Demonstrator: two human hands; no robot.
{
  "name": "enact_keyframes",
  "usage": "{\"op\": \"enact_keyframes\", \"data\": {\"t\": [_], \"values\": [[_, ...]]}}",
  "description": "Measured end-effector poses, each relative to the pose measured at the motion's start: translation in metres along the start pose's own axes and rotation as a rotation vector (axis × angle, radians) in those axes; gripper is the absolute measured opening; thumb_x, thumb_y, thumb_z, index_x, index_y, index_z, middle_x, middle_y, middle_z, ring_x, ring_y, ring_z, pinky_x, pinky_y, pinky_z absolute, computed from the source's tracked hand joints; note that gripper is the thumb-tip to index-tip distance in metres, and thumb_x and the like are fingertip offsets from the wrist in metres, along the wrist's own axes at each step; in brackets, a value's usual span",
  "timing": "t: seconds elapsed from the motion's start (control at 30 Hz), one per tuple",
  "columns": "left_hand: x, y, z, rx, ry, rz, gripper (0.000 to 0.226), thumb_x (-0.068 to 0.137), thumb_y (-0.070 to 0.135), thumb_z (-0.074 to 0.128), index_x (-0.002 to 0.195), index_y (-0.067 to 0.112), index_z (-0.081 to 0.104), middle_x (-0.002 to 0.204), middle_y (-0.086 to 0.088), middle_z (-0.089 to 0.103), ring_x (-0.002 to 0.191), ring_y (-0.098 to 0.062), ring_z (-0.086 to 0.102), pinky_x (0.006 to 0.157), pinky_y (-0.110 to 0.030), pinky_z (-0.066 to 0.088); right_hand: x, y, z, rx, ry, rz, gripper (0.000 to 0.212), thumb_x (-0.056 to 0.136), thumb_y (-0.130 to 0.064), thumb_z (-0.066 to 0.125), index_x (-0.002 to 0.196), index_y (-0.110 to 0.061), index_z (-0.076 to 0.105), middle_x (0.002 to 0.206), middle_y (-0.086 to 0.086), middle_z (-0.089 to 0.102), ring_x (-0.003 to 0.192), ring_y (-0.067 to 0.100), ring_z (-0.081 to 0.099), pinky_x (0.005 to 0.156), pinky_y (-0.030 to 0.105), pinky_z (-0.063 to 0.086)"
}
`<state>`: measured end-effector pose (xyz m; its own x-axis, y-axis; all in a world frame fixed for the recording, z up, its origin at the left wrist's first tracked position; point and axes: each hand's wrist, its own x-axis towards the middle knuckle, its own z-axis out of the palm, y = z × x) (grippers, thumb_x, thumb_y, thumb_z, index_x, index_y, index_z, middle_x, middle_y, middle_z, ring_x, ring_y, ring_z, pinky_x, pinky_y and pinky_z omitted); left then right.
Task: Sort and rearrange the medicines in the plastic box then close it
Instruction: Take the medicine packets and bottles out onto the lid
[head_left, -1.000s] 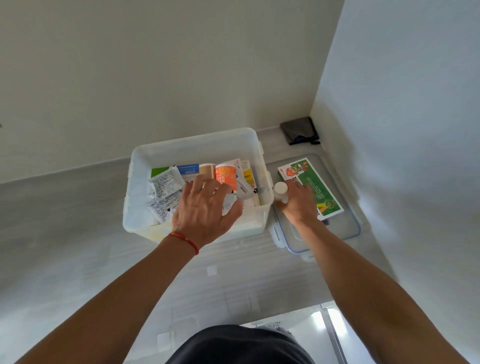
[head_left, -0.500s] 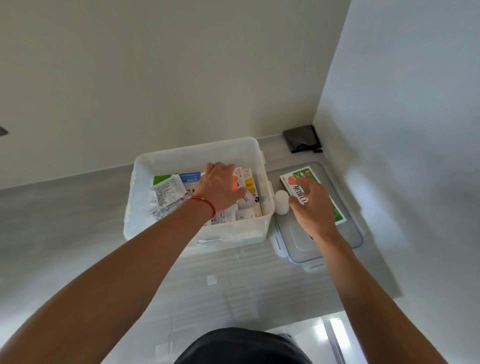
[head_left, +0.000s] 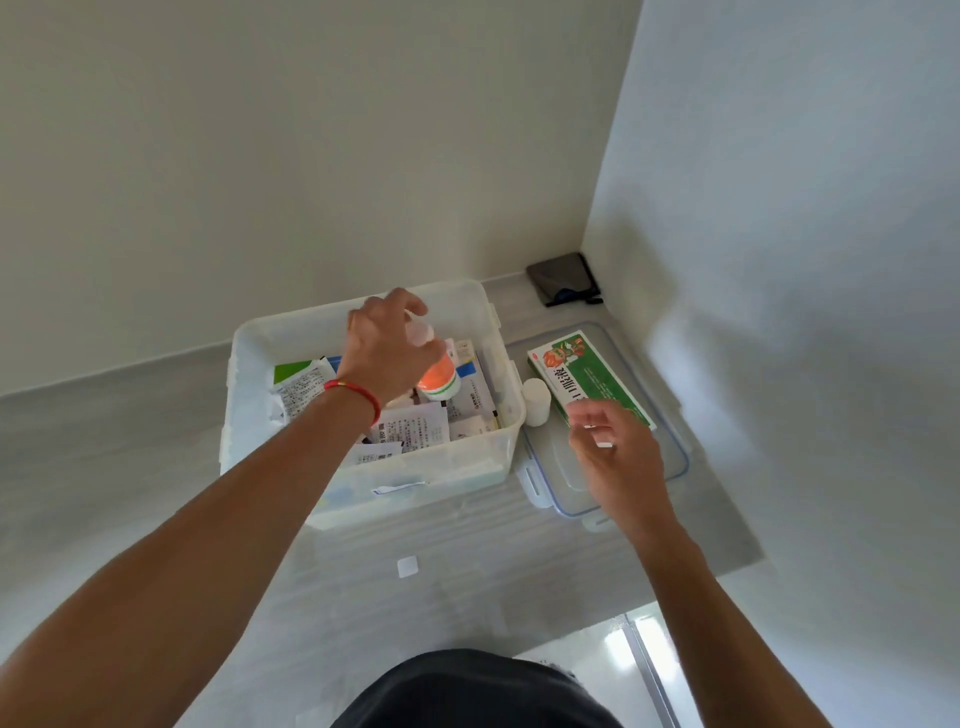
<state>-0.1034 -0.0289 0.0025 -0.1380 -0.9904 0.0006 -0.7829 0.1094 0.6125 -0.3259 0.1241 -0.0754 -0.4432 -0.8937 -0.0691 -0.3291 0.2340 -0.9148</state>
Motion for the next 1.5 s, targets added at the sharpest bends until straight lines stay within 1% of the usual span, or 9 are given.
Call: {"op": "enact_keyframes", "data": {"t": [0.13,0.3,0.43,0.53,0.67,0.87,1.1,1.27,1.5], "values": [[-0.023,0.028,-0.010,-0.356,0.180,0.070,0.030,0.075,0.029,0.077,0.104,0.025,0.070,0.101,0.007,0.069,0.087,-0.008,0.063,0.077,-0.021,0.055,-0.003,-0.040,-0.006,0.119,0.002,-0.131,0.019,0.097,-0.030,0.066,0.115,-0.036,0.069,0.112,-0.013,0.072,0.097,0.010,0.070,0.074,0.025,0.054],[-0.054,0.047,0.025,-0.901,-0.206,-0.077,0.030,0.084,0.022,0.080,0.111,0.014,0.070,0.107,-0.011,0.072,0.095,-0.027,0.074,0.077,-0.043,0.064,0.000,-0.075,-0.012,0.363,-0.086,-0.183,0.039,0.095,-0.025,0.071,0.130,-0.033,0.058,0.111,-0.005,0.069,0.081,0.024,0.076,0.061,0.033,0.062],[-0.063,0.021,0.036,-0.369,-0.080,0.137,0.028,0.093,0.031,0.066,0.119,0.021,0.070,0.104,0.002,0.075,0.099,-0.009,0.069,0.090,-0.035,0.057,0.010,-0.049,-0.024,0.104,0.120,-0.053,0.035,0.084,-0.031,0.078,0.113,-0.039,0.061,0.106,-0.007,0.070,0.083,0.016,0.074,0.063,0.033,0.063],[-0.068,-0.012,0.029,0.042,0.121,0.246,0.024,0.094,0.027,0.058,0.113,0.019,0.071,0.106,-0.003,0.074,0.098,-0.020,0.067,0.081,-0.038,0.057,0.021,-0.014,-0.026,-0.134,0.065,-0.008,0.044,0.079,-0.037,0.081,0.116,-0.035,0.057,0.106,-0.011,0.068,0.089,0.007,0.069,0.058,0.026,0.060],[-0.076,-0.038,0.024,0.165,0.212,0.246,0.019,0.093,0.018,0.061,0.106,0.010,0.071,0.101,-0.013,0.073,0.098,-0.031,0.065,0.075,-0.043,0.059,0.036,0.031,-0.002,-0.438,-0.104,-0.017,0.046,0.081,-0.032,0.078,0.119,-0.022,0.054,0.118,-0.002,0.065,0.107,0.023,0.065,0.086,0.043,0.056],[-0.071,-0.037,0.028,0.100,0.161,0.145,0.027,0.090,0.016,0.061,0.114,0.011,0.072,0.112,-0.015,0.071,0.108,-0.031,0.062,0.084,-0.042,0.055,0.047,0.049,0.032,-0.747,-0.117,-0.120,0.049,0.086,-0.037,0.074,0.125,-0.020,0.050,0.123,0.004,0.059,0.103,0.033,0.066,0.076,0.043,0.054],[-0.049,-0.049,0.021,0.030,0.084,-0.051,0.031,0.084,0.013,0.061,0.113,0.015,0.070,0.104,-0.009,0.070,0.088,-0.024,0.059,0.072,-0.029,0.043,0.049,0.032,0.027,-0.780,-0.039,-0.154,0.060,0.090,-0.056,0.063,0.133,-0.018,0.048,0.126,0.007,0.057,0.115,0.030,0.059,0.088,0.045,0.056],[-0.004,-0.051,0.022,0.278,-0.011,-0.020,0.035,0.095,0.030,0.054,0.123,0.010,0.060,0.124,-0.013,0.061,0.121,-0.032,0.049,0.095,-0.044,0.045,0.043,0.002,0.015,-0.512,0.058,-0.111,0.042,0.095,-0.038,0.060,0.131,-0.017,0.053,0.127,0.008,0.056,0.115,0.032,0.059,0.091,0.043,0.050],[0.020,-0.047,0.037,0.498,-0.091,-0.039,0.043,0.093,0.036,0.061,0.119,0.006,0.047,0.110,-0.016,0.059,0.107,-0.033,0.051,0.085,-0.044,0.047,0.019,-0.005,0.003,-0.354,0.074,-0.053,0.038,0.093,-0.020,0.063,0.130,-0.017,0.056,0.130,0.006,0.059,0.104,0.030,0.066,0.089,0.042,0.054]]}}
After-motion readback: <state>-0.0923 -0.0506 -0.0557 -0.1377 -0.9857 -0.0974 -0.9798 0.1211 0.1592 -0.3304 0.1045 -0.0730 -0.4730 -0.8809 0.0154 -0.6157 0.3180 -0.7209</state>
